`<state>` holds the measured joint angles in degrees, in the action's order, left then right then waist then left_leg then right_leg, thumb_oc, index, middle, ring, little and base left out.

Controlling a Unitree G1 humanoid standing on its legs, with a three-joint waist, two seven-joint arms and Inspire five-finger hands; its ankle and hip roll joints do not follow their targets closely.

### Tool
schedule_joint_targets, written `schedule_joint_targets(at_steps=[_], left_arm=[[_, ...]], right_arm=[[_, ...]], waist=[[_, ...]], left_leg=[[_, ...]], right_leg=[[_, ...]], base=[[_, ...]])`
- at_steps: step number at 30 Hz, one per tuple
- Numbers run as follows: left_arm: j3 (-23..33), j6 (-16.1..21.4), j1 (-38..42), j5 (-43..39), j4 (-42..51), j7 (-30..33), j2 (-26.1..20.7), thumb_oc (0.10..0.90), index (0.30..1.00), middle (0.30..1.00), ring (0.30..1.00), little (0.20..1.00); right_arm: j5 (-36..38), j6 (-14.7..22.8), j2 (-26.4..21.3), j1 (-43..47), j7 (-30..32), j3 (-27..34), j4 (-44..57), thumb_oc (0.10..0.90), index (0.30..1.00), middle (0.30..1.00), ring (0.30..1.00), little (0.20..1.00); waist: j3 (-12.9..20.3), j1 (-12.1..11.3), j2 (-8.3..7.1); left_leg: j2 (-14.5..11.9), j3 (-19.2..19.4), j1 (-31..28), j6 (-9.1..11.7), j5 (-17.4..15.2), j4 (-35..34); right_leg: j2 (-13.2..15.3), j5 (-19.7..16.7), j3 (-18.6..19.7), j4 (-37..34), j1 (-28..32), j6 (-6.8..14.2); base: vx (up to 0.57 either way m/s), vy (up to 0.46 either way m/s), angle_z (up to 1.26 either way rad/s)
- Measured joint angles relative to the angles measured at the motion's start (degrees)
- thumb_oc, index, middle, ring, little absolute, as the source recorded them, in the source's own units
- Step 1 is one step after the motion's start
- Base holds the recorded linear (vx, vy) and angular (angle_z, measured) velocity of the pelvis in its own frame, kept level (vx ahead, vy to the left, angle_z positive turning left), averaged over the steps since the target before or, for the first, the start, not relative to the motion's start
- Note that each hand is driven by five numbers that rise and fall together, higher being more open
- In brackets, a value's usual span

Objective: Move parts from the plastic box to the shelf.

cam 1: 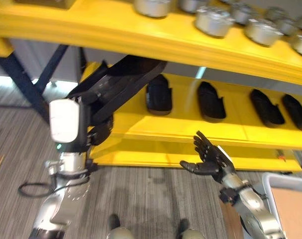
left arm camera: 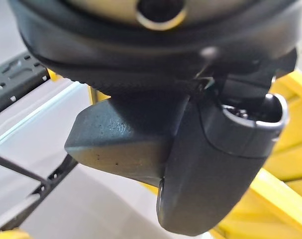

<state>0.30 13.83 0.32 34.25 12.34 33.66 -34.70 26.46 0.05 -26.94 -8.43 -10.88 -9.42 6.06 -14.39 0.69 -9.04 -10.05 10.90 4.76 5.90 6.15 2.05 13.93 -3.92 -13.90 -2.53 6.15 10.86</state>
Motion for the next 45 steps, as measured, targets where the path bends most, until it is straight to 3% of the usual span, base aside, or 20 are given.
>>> schedule_joint_targets(at_steps=[2,3,9,13,25,34,39,42,45], left_arm=[[0.0,-0.51,-1.6,-0.05,0.32,-0.58,-0.48,0.4,0.3,0.3,0.3,0.3],[-0.24,-1.47,-2.53,-0.16,0.36,-1.09,-0.47,0.4,0.3,0.3,0.3,0.3],[-0.45,-2.32,-3.21,-1.51,3.16,-1.93,0.06,0.4,0.3,0.3,0.3,0.3],[-0.29,-6.14,-3.21,-7.26,3.08,-1.61,2.56,0.4,0.3,0.3,0.3,0.3],[-0.46,-12.29,-3.02,-27.13,-0.38,-2.17,9.29,0.4,0.3,0.3,0.3,0.3],[-1.2,-16.28,-2.69,-29.65,-5.83,-5.37,10.62,0.4,0.3,0.3,0.3,0.3],[-5.19,-16.65,1.56,-29.61,-7.38,-5.69,11.1,0.4,0.3,0.3,0.3,0.3],[-5.53,-17.73,5.66,-29.61,-9.76,-5.29,11.08,0.4,0.3,0.3,0.3,0.3],[-5.03,-18.21,8.02,-29.93,-15.45,-3.9,11.3,0.4,0.3,0.3,0.3,0.3]], right_arm=[[-1.82,-0.11,-4.03,0.87,-4.01,-0.68,2.98,0.9,1.0,1.0,1.0,1.0],[-2.23,-0.1,-8.88,2.92,-8.36,-1.63,6.22,0.9,1.0,1.0,1.0,1.0],[-2.11,-0.12,-13.42,7.28,-12.99,-1.46,10.31,0.9,1.0,1.0,1.0,1.0],[-2.21,-0.75,-13.89,7.43,-13.35,-1.94,10.75,0.9,1.0,1.0,1.0,1.0],[-6.31,-1.37,-14.24,8.85,-14.99,-2.82,10.73,0.9,1.0,1.0,1.0,1.0],[-7.29,-1.69,-16.78,11.35,-20.15,-3.66,10.73,0.9,1.0,1.0,1.0,1.0],[-7.28,-1.65,-16.05,15.97,-23.04,-7.86,9.64,0.9,1.0,1.0,1.0,1.0],[-7.34,-1.66,-16.45,17.25,-25.93,-10.16,9.64,0.9,1.0,1.0,1.0,1.0],[-8.61,-1.57,-17.93,20.06,-26.39,-12.36,8.44,0.9,1.0,1.0,1.0,1.0]], waist=[[-0.01,-0.73,2.35],[0.04,-0.92,3.42],[0.2,-0.99,3.46],[0.22,-1.16,3.49],[0.56,-0.96,4.05],[0.68,-0.88,4.27],[0.66,-0.59,4.47],[0.74,0.88,5.27],[0.61,1.44,6.25]], left_leg=[[-0.41,0.65,-0.93,0.54,1.57,-2.9],[-0.92,1.36,-3.09,0.76,2.34,-4.61],[-2.14,1.32,-4.18,0.91,3.22,-5.62],[-1.66,1.07,-4.21,1.28,3.56,-5.61],[-1.57,0.55,-5.9,1.1,3.4,-6.36],[-1.82,0.36,-6.0,1.26,3.63,-6.33],[-2.05,1.36,-6.83,0.71,3.32,-6.34],[-3.13,1.37,-6.84,1.03,3.52,-6.34],[-5.13,2.78,-6.62,1.7,3.61,-5.14]], right_leg=[[-0.36,0.05,-0.24,0.1,-0.9,-0.09],[-0.93,0.04,0.43,-0.26,0.09,-0.1],[-2.52,0.18,0.12,-1.55,1.35,-0.53],[-2.2,0.22,-0.57,-2.08,2.01,-0.43],[-2.28,0.56,-0.74,-2.3,3.65,-0.4],[-2.51,0.64,-0.7,-1.86,3.5,-0.51],[-2.38,0.88,-0.36,-1.35,3.37,-0.69],[-3.18,1.94,0.0,0.6,2.29,-1.14],[-3.73,6.86,1.95,10.4,-3.61,-2.26]], base=[[0.07,-0.165,-0.17],[0.07,-0.183,-0.24],[0.05,-0.06,-0.03],[0.02,-0.042,0.06],[0.01,-0.013,0.01],[0.02,-0.062,0.0],[0.02,-0.11,-0.07],[-0.02,-0.287,-0.07],[-0.04,-0.217,-0.32]])
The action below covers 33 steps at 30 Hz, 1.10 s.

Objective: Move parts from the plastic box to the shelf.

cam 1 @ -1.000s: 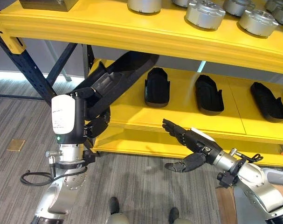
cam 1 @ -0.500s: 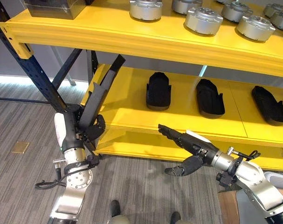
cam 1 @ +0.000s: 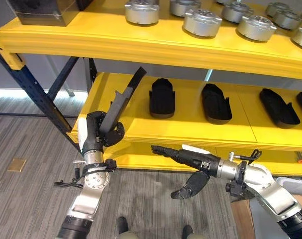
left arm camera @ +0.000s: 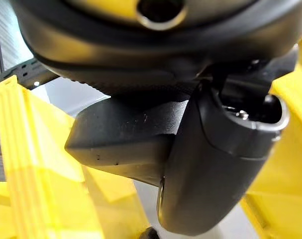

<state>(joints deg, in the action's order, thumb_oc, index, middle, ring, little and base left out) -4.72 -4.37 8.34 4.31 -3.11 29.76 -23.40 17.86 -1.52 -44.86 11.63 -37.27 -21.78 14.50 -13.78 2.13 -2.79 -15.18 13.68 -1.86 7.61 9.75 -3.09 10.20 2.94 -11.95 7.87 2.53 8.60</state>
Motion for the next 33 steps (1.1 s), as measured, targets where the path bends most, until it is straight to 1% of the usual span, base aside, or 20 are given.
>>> schedule_joint_targets(at_steps=[2,3,4,5,7,8,10,11,12,16,17,18,19,21,22,24,25,28,30,33], left_arm=[[1.01,-0.65,0.09,-1.79,-2.85,3.25,-0.12,0.4,0.3,0.3,0.3,0.3],[0.72,-0.7,1.72,-1.84,-4.7,4.14,-0.06,0.4,0.3,0.3,0.3,0.3],[0.16,-0.83,2.85,-1.88,-5.86,5.01,0.05,0.4,0.3,0.3,0.3,0.3],[-0.27,-0.81,2.89,-1.91,-5.96,6.75,0.07,0.4,0.3,0.3,0.3,0.3],[0.39,-0.12,2.58,-1.9,-5.79,7.73,-0.04,0.4,0.3,0.3,0.3,0.3],[0.66,0.17,2.59,-1.91,-5.69,8.55,-0.03,0.4,0.3,0.3,0.3,0.3],[1.68,0.18,2.59,-2.23,-5.71,9.25,-0.06,0.4,0.3,0.3,0.3,0.3],[2.4,0.17,2.63,-3.81,-5.71,9.65,-0.06,0.4,0.3,0.3,0.3,0.3],[3.17,0.05,2.58,-4.57,-5.95,10.41,-0.05,0.4,0.3,0.3,0.3,0.3],[5.65,-0.16,2.23,-6.24,-7.47,12.64,0.0,0.4,0.3,0.3,0.3,0.3],[5.95,-0.49,2.23,-6.26,-7.55,12.57,0.17,0.4,0.3,0.3,0.3,0.3],[5.95,-0.53,2.27,-6.25,-7.47,12.45,0.41,0.4,0.3,0.3,0.3,0.3],[5.95,-0.53,2.36,-6.22,-7.36,12.27,0.4,0.4,0.3,0.3,0.3,0.3],[5.95,-0.55,2.92,-6.18,-6.91,12.04,0.27,0.4,0.3,0.3,0.3,0.3],[5.95,-0.71,3.35,-6.18,-6.95,12.0,0.26,0.4,0.3,0.3,0.3,0.3],[5.99,-1.47,3.65,-5.92,-6.91,12.01,0.15,0.4,0.3,0.3,0.3,0.3],[6.03,-1.84,4.08,-5.65,-6.92,12.03,0.05,0.4,0.3,0.3,0.3,0.3],[6.69,-1.92,4.65,-4.92,-6.8,12.24,-0.38,0.4,0.3,0.3,0.3,0.3],[7.05,-1.94,4.65,-3.82,-6.8,12.38,-0.7,0.4,0.3,0.3,0.3,0.3],[7.13,-2.0,4.69,-3.59,-6.7,12.57,-0.79,0.4,0.3,0.3,0.3,0.3]], right_arm=[[-2.11,0.07,-1.66,0.49,-0.92,0.13,-0.87,0.9,1.0,1.0,1.0,1.0],[-3.5,-0.15,-1.77,0.46,-1.18,0.37,-1.43,0.9,1.0,1.0,1.0,1.0],[-4.4,-0.23,-1.44,0.22,-1.22,0.53,-1.43,0.9,1.0,1.0,1.0,1.0],[-4.38,-0.27,-0.48,-0.32,-1.37,0.56,-1.45,0.9,1.0,1.0,1.0,1.0],[-4.33,0.05,0.07,-0.05,-1.42,-0.06,-2.19,0.9,1.0,1.0,1.0,1.0],[-4.32,0.05,0.18,0.03,-1.39,-0.24,-2.94,0.9,1.0,1.0,1.0,1.0],[-4.37,-0.03,1.07,-0.77,-0.99,-0.36,-4.55,0.9,1.0,1.0,1.0,1.0],[-4.71,-0.06,1.23,-2.03,-0.68,-0.41,-4.51,0.9,1.0,1.0,1.0,1.0],[-5.54,-0.04,1.15,-2.97,-0.81,-0.69,-4.25,0.9,1.0,1.0,1.0,1.0],[-6.56,0.6,0.82,-3.88,-0.82,-1.06,-3.9,0.9,1.0,1.0,1.0,1.0],[-6.54,0.9,-0.41,-5.06,-0.53,-0.9,-3.35,0.9,1.0,1.0,1.0,1.0],[-6.55,0.89,-1.43,-5.78,-0.47,-0.91,-3.19,0.9,1.0,1.0,1.0,1.0],[-6.58,0.62,-1.32,-6.97,0.09,-0.95,-3.22,0.9,1.0,1.0,1.0,1.0],[-6.52,0.58,0.15,-8.56,0.56,-0.94,-2.45,0.9,1.0,1.0,1.0,1.0],[-6.52,0.58,1.23,-8.46,0.96,-0.93,-1.85,0.9,1.0,1.0,1.0,1.0],[-6.37,0.63,3.34,-7.13,1.76,-0.96,-0.29,0.9,1.0,1.0,1.0,1.0],[-6.38,0.63,3.47,-6.42,2.22,-1.0,0.23,0.9,1.0,1.0,1.0,1.0],[-6.35,0.62,3.83,-3.15,3.38,-1.04,0.58,0.9,1.0,1.0,1.0,1.0],[-6.35,0.6,3.83,-2.68,3.57,-1.03,0.56,0.9,1.0,1.0,1.0,1.0],[-6.35,0.47,3.79,-2.87,3.86,-1.14,0.35,0.9,1.0,1.0,1.0,1.0]], waist=[[-0.67,1.12,1.23],[-0.56,1.27,0.85],[-0.85,1.91,1.32],[-1.8,0.97,2.06],[-1.97,0.49,2.33],[-1.95,-0.54,3.24],[-2.23,-0.54,3.38],[-2.75,-0.55,2.49],[-3.16,-0.75,1.77],[-3.36,-0.65,1.41],[-3.32,-0.4,1.76],[-3.25,-0.08,2.0],[-3.21,-0.25,0.69],[-2.75,-0.57,-3.68],[-2.8,-0.95,-4.36],[-2.87,-2.12,-4.7],[-2.88,-2.73,-4.75],[-3.04,-4.09,-5.45],[-3.07,-4.04,-6.11],[-3.04,-3.99,-6.63]], left_leg=[[-1.45,1.47,0.71,0.56,1.28,1.54],[-1.89,4.22,3.42,0.24,2.87,5.67],[-2.56,6.03,5.88,-0.71,6.63,7.57],[-3.38,0.75,6.95,0.47,9.2,10.41],[-2.31,-4.51,6.91,2.92,3.41,8.06],[-2.2,-5.21,6.15,2.75,2.46,4.78],[-3.0,-2.44,6.32,2.79,1.87,1.03],[-3.03,-1.11,6.44,2.53,1.7,-0.67],[-3.1,-1.58,7.0,1.94,1.32,-0.54],[-2.67,-4.83,7.42,0.81,0.61,0.48],[-2.1,-3.87,6.65,-1.46,-0.97,1.99],[-1.39,-3.87,6.03,-2.62,-0.68,2.68],[-0.22,-4.18,5.84,-1.86,2.48,3.64],[3.94,-3.61,5.81,-2.62,1.81,3.88],[5.21,-3.23,6.0,-3.02,1.54,3.88],[7.03,-2.92,6.05,-4.12,0.77,3.95],[7.44,-2.76,6.1,-4.39,0.56,3.95],[7.57,-2.57,6.33,-4.16,0.17,4.01],[7.03,-2.6,7.01,-3.57,-0.18,4.51],[4.85,-2.69,9.3,-2.16,-0.61,5.95]], right_leg=[[-0.5,6.8,1.36,13.37,-5.91,-2.01],[0.29,9.99,-1.08,18.06,-8.1,-4.1],[1.14,10.76,-3.58,17.7,-7.28,-5.42],[-0.19,10.49,-3.92,16.15,-4.65,-6.86],[-1.36,10.42,-3.06,15.27,-4.01,-7.5],[-2.41,9.93,-2.21,14.39,-3.88,-8.29],[-3.58,9.8,-1.92,13.12,-2.69,-8.73],[-3.62,9.99,-1.49,12.86,-1.7,-9.03],[-3.73,10.06,-0.58,12.68,-0.85,-9.06],[-4.71,10.61,4.0,12.32,0.18,-7.36],[-4.68,10.64,4.53,12.25,0.86,-5.86],[-4.7,10.84,4.6,11.92,1.83,-4.56],[-3.77,11.19,4.89,11.53,2.74,-3.53],[0.34,9.35,3.87,6.92,5.2,-1.61],[1.43,7.77,2.98,4.07,6.34,-1.24],[3.01,4.2,0.5,-0.25,8.18,0.08],[3.38,3.91,0.07,-0.98,8.48,0.07],[3.31,3.01,-0.31,-4.05,9.63,0.64],[2.66,3.01,-0.28,-5.22,9.63,1.1],[1.01,2.63,-0.06,-6.4,8.19,1.27]], base=[[0.06,-0.289,-0.08],[0.12,-0.149,0.57],[0.28,0.065,0.68],[0.25,0.137,0.49],[0.27,0.202,-0.11],[0.27,0.259,-0.35],[0.22,0.23,-0.26],[0.16,0.179,-0.3],[0.16,0.17,-0.58],[0.19,0.18,-0.69],[0.13,0.124,-0.41],[0.1,0.077,-0.33],[0.12,0.093,-0.1],[0.08,0.08,0.11],[0.06,0.08,0.14],[0.06,0.064,0.09],[0.05,0.027,0.09],[0.05,-0.005,-0.02],[0.02,-0.031,-0.1],[0.0,-0.054,-0.15]])
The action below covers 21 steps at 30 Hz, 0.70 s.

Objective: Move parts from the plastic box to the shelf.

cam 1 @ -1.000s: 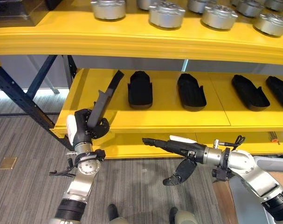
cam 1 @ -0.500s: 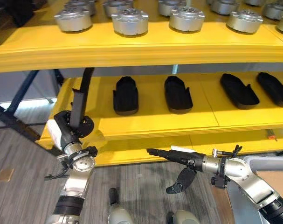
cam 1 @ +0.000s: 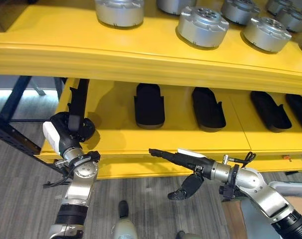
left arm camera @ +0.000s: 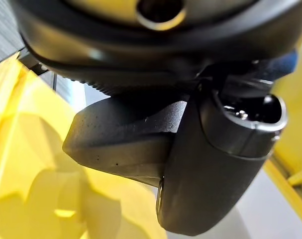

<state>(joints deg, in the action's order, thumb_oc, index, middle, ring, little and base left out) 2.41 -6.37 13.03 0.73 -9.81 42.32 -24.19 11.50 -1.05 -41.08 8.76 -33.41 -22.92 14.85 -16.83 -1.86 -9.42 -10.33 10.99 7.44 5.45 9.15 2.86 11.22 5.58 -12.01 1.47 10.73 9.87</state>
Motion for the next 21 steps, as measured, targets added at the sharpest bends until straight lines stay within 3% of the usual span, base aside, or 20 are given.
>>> schedule_joint_targets(at_steps=[6,12,19,21], left_arm=[[-0.11,-1.13,-0.68,0.0,0.43,1.05,0.53,0.4,0.3,0.3,0.3,0.3],[0.52,-1.13,-0.67,-0.05,0.82,0.71,0.52,0.4,0.3,0.3,0.3,0.3],[0.49,-0.8,-0.32,0.06,-0.62,-2.58,0.44,0.4,0.3,0.3,0.3,0.3],[0.64,-0.81,-0.75,0.23,-0.63,-3.18,0.34,0.4,0.3,0.3,0.3,0.3]], right_arm=[[0.02,-0.36,0.04,-0.58,0.1,-0.47,-0.04,0.9,1.0,1.0,1.0,1.0],[5.98,-0.73,-0.02,2.58,-6.93,-1.65,0.46,0.9,1.0,1.0,1.0,1.0],[10.43,-3.05,-0.45,10.0,-8.91,-5.34,2.34,0.9,1.0,1.0,1.0,1.0],[11.22,-3.35,-0.39,8.52,-8.41,-5.22,2.55,0.9,1.0,1.0,1.0,1.0]], waist=[[-0.01,-0.04,-0.08],[-0.01,-1.89,-0.09],[0.01,-3.68,-0.15],[0.0,-3.66,-0.13]], left_leg=[[-1.68,-0.19,1.49,0.35,0.74,0.02],[-1.18,-0.49,0.89,0.33,0.59,0.2],[-0.68,-0.39,-0.37,1.01,-1.68,1.97],[-0.95,-0.25,-0.29,0.41,-2.2,1.76]], right_leg=[[-1.71,-0.31,0.36,-0.58,-1.24,-0.53],[-1.81,-0.28,-0.22,-1.29,-0.05,-0.57],[-0.99,-0.15,-0.29,-1.11,1.63,-0.57],[-0.16,0.8,0.38,3.24,-1.03,-0.92]], base=[[0.03,-0.015,-0.04],[0.08,-0.01,0.04],[0.04,0.017,-0.01],[0.02,-0.268,-0.12]])
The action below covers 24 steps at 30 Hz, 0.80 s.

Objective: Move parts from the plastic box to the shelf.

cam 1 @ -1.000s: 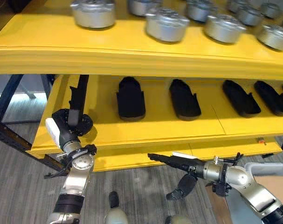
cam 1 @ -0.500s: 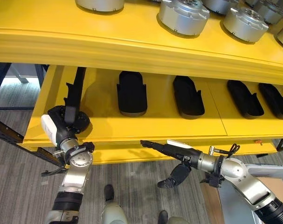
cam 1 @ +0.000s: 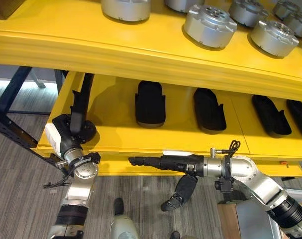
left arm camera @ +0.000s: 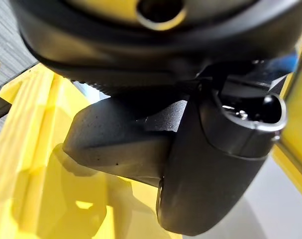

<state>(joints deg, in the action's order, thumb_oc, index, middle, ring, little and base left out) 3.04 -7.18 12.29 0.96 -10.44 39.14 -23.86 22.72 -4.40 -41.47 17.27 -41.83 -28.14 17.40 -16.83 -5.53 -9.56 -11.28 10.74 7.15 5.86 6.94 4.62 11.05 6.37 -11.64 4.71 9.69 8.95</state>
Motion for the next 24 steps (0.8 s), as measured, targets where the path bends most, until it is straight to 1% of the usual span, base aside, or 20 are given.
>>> schedule_joint_targets(at_steps=[2,3,4,5,6,7,9,10,11,12,13,14,15,16,17,19,22,24], left_arm=[[0.04,-0.02,-0.32,-0.01,0.12,0.06,-0.09,0.4,0.3,0.3,0.3,0.3],[0.01,0.0,-0.32,0.06,-0.36,0.59,-0.57,0.4,0.3,0.3,0.3,0.3],[-0.25,-0.04,0.05,0.1,-1.2,1.08,-1.17,0.4,0.3,0.3,0.3,0.3],[-0.88,-0.34,0.84,-0.1,-2.18,0.81,-2.78,0.4,0.3,0.3,0.3,0.3],[-1.0,-0.28,1.35,-0.09,-2.12,0.76,-3.28,0.4,0.3,0.3,0.3,0.3],[-1.6,-0.19,1.91,-0.14,-2.17,1.54,-3.38,0.4,0.3,0.3,0.3,0.3],[-2.99,0.07,1.93,-0.32,-1.97,3.23,-3.46,0.4,0.3,0.3,0.3,0.3],[-2.92,0.07,1.94,-0.63,-1.97,3.46,-3.45,0.4,0.3,0.3,0.3,0.3],[-2.9,0.06,1.94,-0.78,-2.01,3.55,-3.43,0.4,0.3,0.3,0.3,0.3],[-2.96,0.06,1.91,-0.96,-2.03,3.75,-3.27,0.4,0.3,0.3,0.3,0.3],[-2.98,0.06,1.87,-1.45,-2.0,3.74,-2.9,0.4,0.3,0.3,0.3,0.3],[-2.87,0.07,1.88,-2.56,-1.78,3.87,-2.3,0.4,0.3,0.3,0.3,0.3],[-2.85,0.08,1.91,-2.83,-1.79,3.86,-2.02,0.4,0.3,0.3,0.3,0.3],[-2.87,0.08,1.92,-2.85,-1.78,3.8,-1.9,0.4,0.3,0.3,0.3,0.3],[-2.86,0.07,1.94,-2.89,-1.81,3.77,-1.61,0.4,0.3,0.3,0.3,0.3],[-2.79,0.07,2.01,-2.88,-1.46,3.77,-1.53,0.4,0.3,0.3,0.3,0.3],[-1.8,0.08,2.05,-2.87,-0.37,3.96,-1.54,0.4,0.3,0.3,0.3,0.3],[-0.37,0.07,2.04,-2.87,-0.35,4.33,-1.55,0.4,0.3,0.3,0.3,0.3]], right_arm=[[0.02,0.06,0.01,-2.05,0.0,0.27,0.5,0.9,1.0,1.0,1.0,1.0],[0.6,0.83,0.42,-1.46,-0.55,-0.7,-2.0,0.9,1.0,1.0,1.0,1.0],[1.28,1.69,0.89,-0.68,-1.0,-1.46,-4.08,0.9,1.0,1.0,1.0,1.0],[0.78,0.71,0.37,-0.65,-0.63,-2.71,-4.83,0.9,1.0,1.0,1.0,1.0],[0.81,0.64,0.33,-0.6,-0.99,-2.81,-4.58,0.9,1.0,1.0,1.0,1.0],[0.81,0.6,0.89,-0.85,-1.01,-2.81,-4.6,0.9,1.0,1.0,1.0,1.0],[0.56,0.42,1.41,-1.59,-0.08,-2.8,-4.13,0.9,1.0,1.0,1.0,1.0],[-0.17,0.4,1.33,-1.59,0.27,-2.77,-3.86,0.9,1.0,1.0,1.0,1.0],[-0.43,0.35,1.26,-1.59,0.47,-2.77,-3.85,0.9,1.0,1.0,1.0,1.0],[-1.87,0.11,0.45,-1.94,1.47,-2.71,-4.08,0.9,1.0,1.0,1.0,1.0],[-2.43,0.02,-0.41,-2.78,2.0,-2.47,-4.25,0.9,1.0,1.0,1.0,1.0],[-2.56,-0.43,-1.66,-3.98,2.81,-2.24,-4.31,0.9,1.0,1.0,1.0,1.0],[-2.58,-0.87,-2.24,-4.79,2.95,-1.84,-4.28,0.9,1.0,1.0,1.0,1.0],[-2.59,-1.08,-2.63,-5.89,3.08,-1.13,-4.23,0.9,1.0,1.0,1.0,1.0],[-2.59,-1.56,-2.73,-7.0,2.71,0.23,-4.09,0.9,1.0,1.0,1.0,1.0],[-3.55,-1.66,-2.81,-7.4,2.29,1.15,-3.89,0.9,1.0,1.0,1.0,1.0],[-3.57,-1.69,-2.83,-7.51,2.18,1.88,-3.74,0.9,1.0,1.0,1.0,1.0],[-3.55,-1.69,-2.91,-7.4,2.31,2.24,-2.87,0.9,1.0,1.0,1.0,1.0]], waist=[[0.05,0.56,-0.05],[-0.35,0.76,0.54],[-1.23,1.26,1.91],[-1.16,2.43,1.63],[-1.27,2.28,1.14],[-1.74,2.75,1.81],[-2.49,1.89,4.42],[-2.91,2.06,5.39],[-3.05,2.18,5.79],[-3.45,2.51,6.99],[-3.41,2.52,7.31],[-3.36,2.77,7.51],[-3.35,3.01,7.48],[-3.27,3.75,7.18],[-3.26,3.87,6.98],[-3.25,3.82,6.83],[-2.94,3.71,5.97],[-2.51,3.57,5.27]], left_leg=[[0.06,-0.07,-0.24,0.0,0.59,-1.12],[-0.74,-0.24,-0.28,-0.28,0.67,-1.2],[-1.55,-0.46,-0.41,-0.46,0.61,-1.09],[-1.26,-0.26,-0.23,-0.57,1.4,-2.0],[-0.88,0.11,-0.21,-0.26,1.77,-2.47],[-1.61,-0.12,-0.11,0.31,2.43,-3.09],[-3.72,-0.22,0.16,0.72,2.22,-4.58],[-4.23,-0.66,0.75,0.71,2.24,-4.54],[-4.42,-0.87,0.99,0.71,2.24,-4.53],[-4.79,-1.53,1.63,0.28,2.59,-4.46],[-4.81,-1.48,1.68,-0.36,3.1,-4.41],[-4.8,-1.48,1.58,-0.2,3.8,-3.94],[-4.65,-1.42,1.35,0.58,3.81,-3.77],[-3.99,-1.44,1.12,0.69,3.76,-3.81],[-3.08,-1.37,0.19,0.96,3.63,-3.92],[-2.27,-1.39,-1.01,1.11,3.23,-3.94],[-2.21,-1.6,-2.72,1.42,2.7,-3.93],[-2.51,-1.57,-3.19,1.59,2.39,-3.93]], right_leg=[[0.61,0.13,0.24,1.97,-1.34,0.27],[0.64,0.97,1.11,7.95,-4.84,1.04],[0.66,3.44,1.94,13.25,-8.27,0.88],[1.69,2.67,1.97,10.05,-10.01,-0.06],[2.71,0.16,1.49,7.37,-10.99,-0.55],[2.34,-2.35,0.47,6.7,-11.02,0.26],[-0.39,-3.22,-0.1,3.94,-10.98,-0.55],[-1.04,-3.87,-0.09,3.5,-11.16,-0.73],[-1.3,-3.95,-0.11,3.4,-11.29,-0.85],[-1.94,-4.69,-0.05,3.0,-11.66,-1.62],[-2.0,-4.68,-0.05,2.85,-11.57,-1.56],[-1.98,-4.68,-0.04,2.59,-11.02,-1.43],[-1.82,-4.83,-0.03,2.08,-10.52,-1.15],[-1.37,-5.23,-0.16,1.01,-9.57,-0.54],[-0.95,-5.76,-0.11,-0.73,-7.95,-0.06],[-0.45,-6.14,-0.55,-2.73,-5.59,0.39],[-0.69,-6.13,-1.82,-4.73,-2.3,0.41],[-1.05,-6.11,-1.82,-5.29,-1.59,0.39]], base=[[0.02,-0.298,-0.14],[-0.03,-0.185,-0.25],[-0.16,-0.148,-0.14],[-0.16,-0.115,-0.01],[-0.17,-0.072,0.22],[-0.13,-0.045,0.07],[-0.12,-0.018,-0.06],[-0.06,0.03,-0.12],[-0.03,0.033,-0.1],[0.02,0.041,-0.08],[0.03,0.021,-0.1],[0.09,0.026,-0.05],[0.06,0.009,0.05],[0.12,-0.007,0.07],[0.11,-0.017,0.11],[0.13,-0.031,0.09],[0.09,-0.044,0.14],[0.04,-0.063,0.02]])
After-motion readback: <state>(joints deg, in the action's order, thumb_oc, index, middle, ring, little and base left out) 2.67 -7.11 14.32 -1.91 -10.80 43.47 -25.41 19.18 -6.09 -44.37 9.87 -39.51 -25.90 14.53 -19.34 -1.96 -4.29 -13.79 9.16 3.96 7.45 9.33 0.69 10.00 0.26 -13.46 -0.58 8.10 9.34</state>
